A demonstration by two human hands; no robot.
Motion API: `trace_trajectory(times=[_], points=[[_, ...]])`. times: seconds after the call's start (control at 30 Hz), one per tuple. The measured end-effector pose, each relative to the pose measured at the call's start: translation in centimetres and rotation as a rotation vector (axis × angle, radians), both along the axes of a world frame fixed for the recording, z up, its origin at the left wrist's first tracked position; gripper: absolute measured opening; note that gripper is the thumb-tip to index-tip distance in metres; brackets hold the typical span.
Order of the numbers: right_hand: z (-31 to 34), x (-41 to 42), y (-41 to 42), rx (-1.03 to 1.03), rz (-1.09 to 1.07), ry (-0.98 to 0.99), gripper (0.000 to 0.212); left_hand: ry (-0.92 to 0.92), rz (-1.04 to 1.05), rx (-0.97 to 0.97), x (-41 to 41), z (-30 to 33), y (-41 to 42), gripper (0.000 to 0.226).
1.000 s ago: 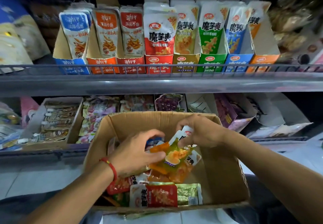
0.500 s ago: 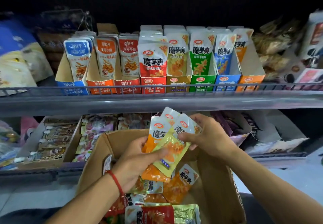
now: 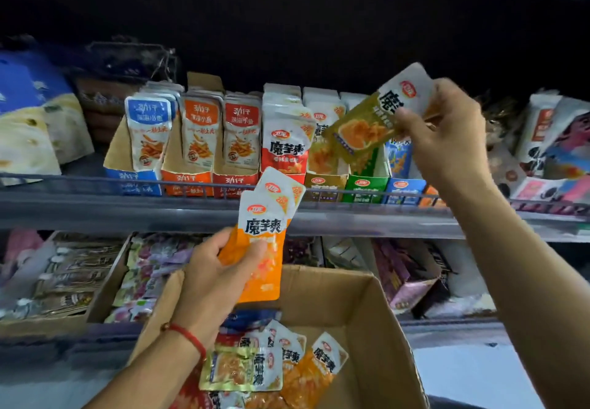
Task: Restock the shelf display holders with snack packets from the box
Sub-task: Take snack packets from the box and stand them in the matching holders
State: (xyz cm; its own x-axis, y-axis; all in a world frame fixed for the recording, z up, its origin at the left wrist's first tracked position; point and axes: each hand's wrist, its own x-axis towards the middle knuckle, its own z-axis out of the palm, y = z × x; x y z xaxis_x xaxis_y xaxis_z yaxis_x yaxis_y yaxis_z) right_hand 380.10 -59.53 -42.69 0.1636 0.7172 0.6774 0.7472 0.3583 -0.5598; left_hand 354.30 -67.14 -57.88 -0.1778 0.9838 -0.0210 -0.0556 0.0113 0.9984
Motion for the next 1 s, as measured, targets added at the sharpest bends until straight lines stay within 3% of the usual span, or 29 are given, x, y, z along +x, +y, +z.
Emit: trace_trajectory(times=[0.17,0.33,0.5,0.6,0.7,0.77,0.9,1.0], points=[[1.6,-2.7,4.8,-0.114,0.023,-0.35,0.014,-0.033,0.052,-0.001,-1.4,0.1,0.2,0.009],[0.0,-4.2,8.0,-0.374,0.074,-0.581,0.045,-0.067,0.034,-0.004,-2.4,0.6,0.1,0.011],[-1.6,-4.7,8.2,-0.17,-0.133,-0.682,0.05,-0.038,-0.02,0.004,-2.9,0.8,0.0,0.018],[-2.4,-4.4,6.2,-0.053,-0.139,-0.491,0.042,0.005,-0.048,0.008,-2.9,0.8,-0.2,0.02],[-4.3,-4.3,1.3,-0.025,0.013,-0.237,0.016,0.014,-0.07,0.008,-2.7,0.6,-0.3,0.028],[-7.1,-4.3,-2.7,-0.185,0.166,-0.102,0.004,0.019,-0.075,-0.004,-2.3,0.4,-0.6,0.029],[-12.4,-5.0,-7.8,-0.744,0.63,0.12,0.042,0.033,-0.11,-0.034,-0.5,0.4,-1.4,0.025],[-14.4,-5.7,-9.0,-0.86,0.72,0.358,0.039,0.03,-0.14,-0.064,1.1,0.2,-2.1,0.027]])
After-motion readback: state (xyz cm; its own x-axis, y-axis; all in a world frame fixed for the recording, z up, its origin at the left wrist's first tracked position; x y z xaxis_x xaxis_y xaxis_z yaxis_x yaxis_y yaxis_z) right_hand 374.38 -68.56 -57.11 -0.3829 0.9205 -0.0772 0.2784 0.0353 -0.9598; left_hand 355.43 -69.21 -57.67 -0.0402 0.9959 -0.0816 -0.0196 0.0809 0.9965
